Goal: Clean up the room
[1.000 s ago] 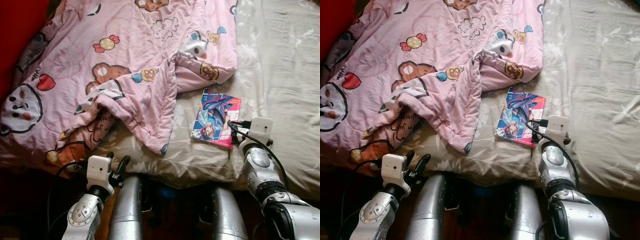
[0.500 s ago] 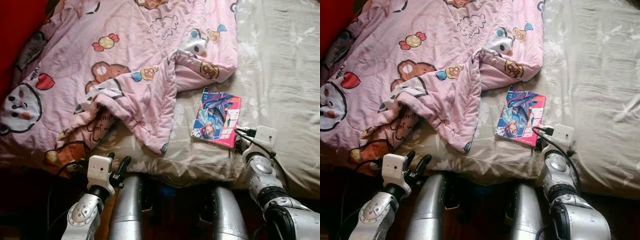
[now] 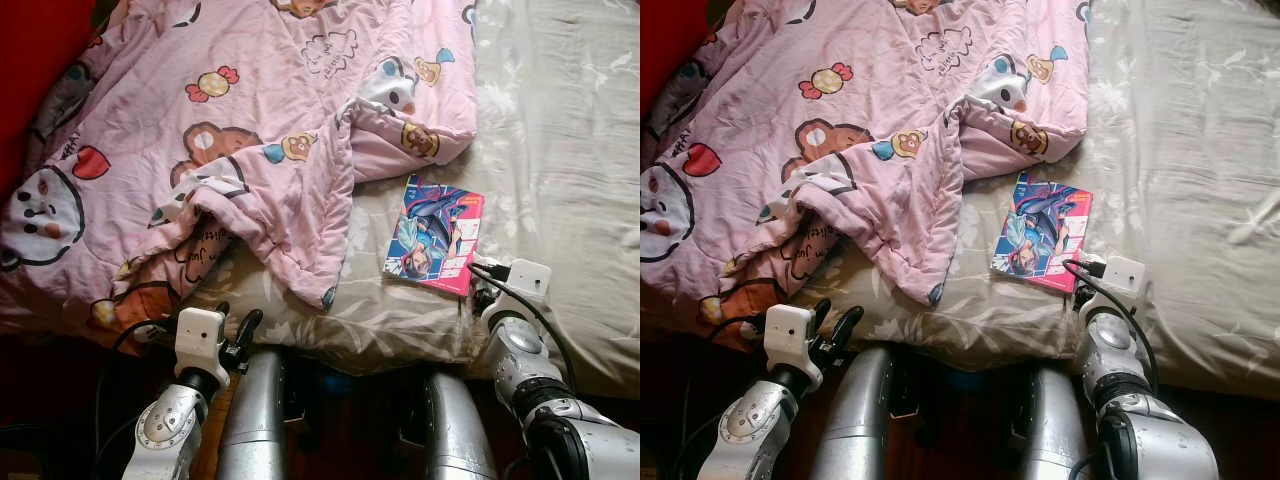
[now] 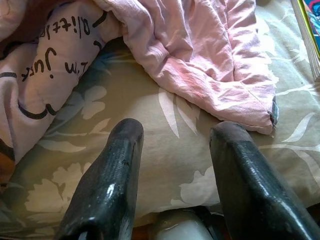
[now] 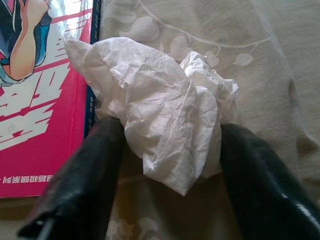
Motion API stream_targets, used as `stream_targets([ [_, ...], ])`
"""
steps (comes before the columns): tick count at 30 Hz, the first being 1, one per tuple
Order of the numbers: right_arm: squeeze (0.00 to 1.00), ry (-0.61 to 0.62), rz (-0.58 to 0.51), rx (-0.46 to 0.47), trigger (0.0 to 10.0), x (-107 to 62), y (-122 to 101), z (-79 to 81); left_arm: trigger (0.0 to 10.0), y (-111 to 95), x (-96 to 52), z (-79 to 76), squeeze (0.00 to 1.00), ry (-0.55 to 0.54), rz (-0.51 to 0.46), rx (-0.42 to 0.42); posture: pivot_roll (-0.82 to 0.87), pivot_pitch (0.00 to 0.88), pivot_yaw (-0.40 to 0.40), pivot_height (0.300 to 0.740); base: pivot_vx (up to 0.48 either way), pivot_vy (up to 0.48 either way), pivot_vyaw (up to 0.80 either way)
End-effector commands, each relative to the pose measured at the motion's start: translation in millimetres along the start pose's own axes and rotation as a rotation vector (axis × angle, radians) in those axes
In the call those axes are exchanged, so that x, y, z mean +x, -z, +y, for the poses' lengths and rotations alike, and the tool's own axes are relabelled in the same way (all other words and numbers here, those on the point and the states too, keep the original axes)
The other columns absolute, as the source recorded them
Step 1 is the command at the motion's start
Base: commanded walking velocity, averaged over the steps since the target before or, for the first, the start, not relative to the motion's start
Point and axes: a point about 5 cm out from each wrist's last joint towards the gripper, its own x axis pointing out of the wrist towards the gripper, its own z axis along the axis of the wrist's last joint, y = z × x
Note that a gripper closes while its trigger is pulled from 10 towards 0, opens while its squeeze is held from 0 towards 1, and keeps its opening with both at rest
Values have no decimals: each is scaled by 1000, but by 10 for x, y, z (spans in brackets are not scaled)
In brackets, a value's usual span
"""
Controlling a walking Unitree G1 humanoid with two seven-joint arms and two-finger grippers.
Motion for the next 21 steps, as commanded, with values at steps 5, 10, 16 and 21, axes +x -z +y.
stream_targets([
  [5,0,29,60,-19,0,-36,184,-97,10000,97,-80,8,0,-10,50,1,234,465,71,614,0,0,0],
  [10,0,23,48,-34,0,-38,180,-93,10000,95,-63,-5,0,-7,47,0,231,461,71,614,0,0,0],
  [16,0,24,45,-40,0,-39,182,-115,10000,76,-36,-15,0,-6,38,-3,230,457,69,614,0,0,0],
  [21,0,25,38,-45,0,-35,165,-118,10000,66,-22,-28,0,0,34,-4,230,451,68,614,0,0,0],
])
